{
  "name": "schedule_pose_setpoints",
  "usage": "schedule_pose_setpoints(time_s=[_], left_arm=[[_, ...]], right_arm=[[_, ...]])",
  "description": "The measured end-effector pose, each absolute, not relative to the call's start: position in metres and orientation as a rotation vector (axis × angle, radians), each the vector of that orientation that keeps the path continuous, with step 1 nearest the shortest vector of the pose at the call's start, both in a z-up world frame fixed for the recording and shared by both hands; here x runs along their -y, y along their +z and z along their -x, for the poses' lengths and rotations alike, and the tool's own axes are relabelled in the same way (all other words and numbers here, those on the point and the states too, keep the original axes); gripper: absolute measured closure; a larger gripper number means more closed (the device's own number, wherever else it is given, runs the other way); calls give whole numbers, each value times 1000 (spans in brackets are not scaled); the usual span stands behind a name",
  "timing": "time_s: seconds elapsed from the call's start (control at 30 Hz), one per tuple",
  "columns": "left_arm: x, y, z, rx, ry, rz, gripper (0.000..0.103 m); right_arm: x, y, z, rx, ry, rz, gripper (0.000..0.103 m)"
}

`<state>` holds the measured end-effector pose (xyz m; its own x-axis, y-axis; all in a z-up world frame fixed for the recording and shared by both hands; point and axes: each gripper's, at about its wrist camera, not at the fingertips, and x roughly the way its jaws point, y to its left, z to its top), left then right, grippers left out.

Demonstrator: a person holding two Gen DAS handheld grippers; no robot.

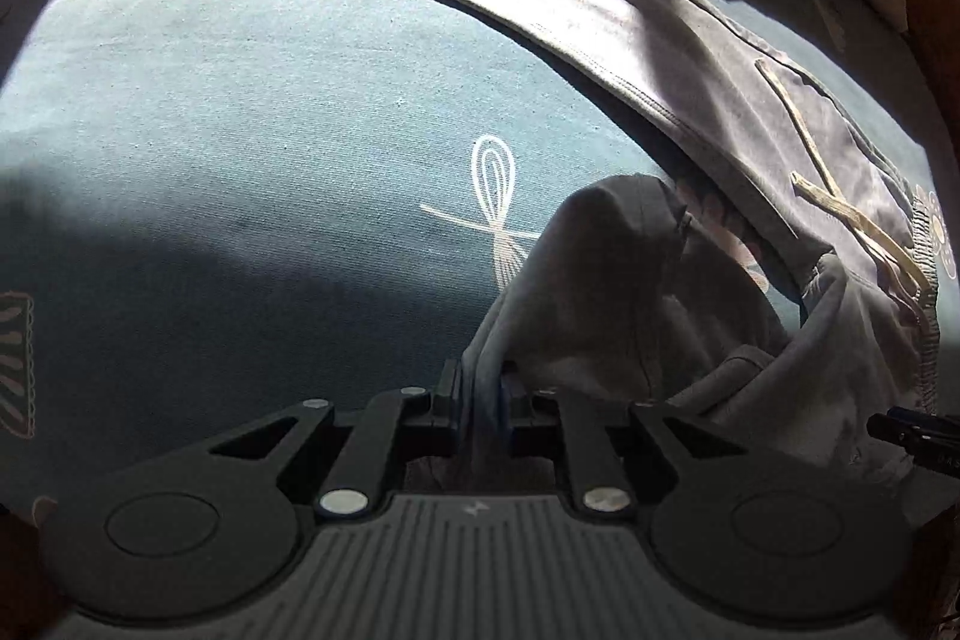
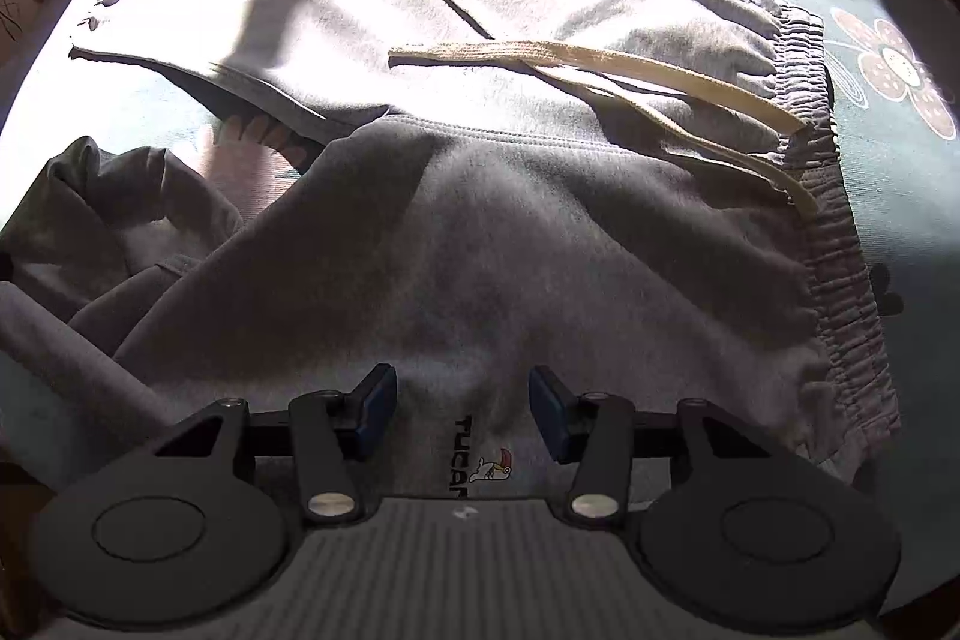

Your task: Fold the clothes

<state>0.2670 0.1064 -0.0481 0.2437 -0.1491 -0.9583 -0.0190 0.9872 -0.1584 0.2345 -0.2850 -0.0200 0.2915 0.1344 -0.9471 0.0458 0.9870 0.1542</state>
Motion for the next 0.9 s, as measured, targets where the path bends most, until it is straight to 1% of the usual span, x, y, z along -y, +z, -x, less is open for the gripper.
schedule_pose_setpoints(time_s=[0.03, 0.1, 0.13, 0.17, 0.2, 0.3, 0.4, 0.43, 0.57, 0.6, 0.63, 0.67, 0.7, 0.73, 0.8, 0.9], left_arm=[[-106, -47, -266, -1326, -99, 119, 86], [-104, -43, -269, -1306, -119, 70, 74], [-103, -38, -270, -1277, -130, 43, 72], [-101, -35, -273, -1250, -148, 20, 66], [-99, -31, -276, -1223, -168, -2, 55], [-89, -29, -298, -1159, -285, -45, 42], [-76, -41, -320, -1109, -404, -99, 35], [-73, -50, -327, -1106, -442, -112, 34], [-69, -87, -352, -1199, -576, -97, 34], [-68, -93, -356, -1221, -590, -87, 39], [-68, -99, -359, -1242, -605, -77, 39], [-67, -99, -359, -1253, -606, -59, 52], [-66, -99, -359, -1261, -606, -40, 81], [-66, -99, -359, -1269, -605, -20, 88], [-66, -89, -353, -1241, -591, -2, 93], [-75, -70, -345, -1224, -511, 42, 95]], right_arm=[[284, -21, -235, -1277, 62, -165, 49], [283, -20, -235, -1277, 67, -165, 49], [283, -20, -235, -1275, 70, -163, 49], [282, -20, -235, -1274, 73, -163, 49], [282, -20, -235, -1273, 75, -162, 49], [281, -19, -236, -1271, 75, -162, 49], [279, -19, -237, -1272, 83, -158, 49], [278, -19, -237, -1271, 84, -154, 49], [275, -16, -237, -1267, 98, -141, 49], [275, -16, -237, -1264, 99, -135, 49], [274, -16, -237, -1263, 99, -129, 49], [274, -16, -237, -1261, 98, -127, 49], [274, -16, -236, -1260, 95, -127, 49], [274, -16, -236, -1261, 93, -129, 49], [274, -17, -236, -1265, 87, -136, 49], [273, -18, -234, -1268, 88, -137, 49]])
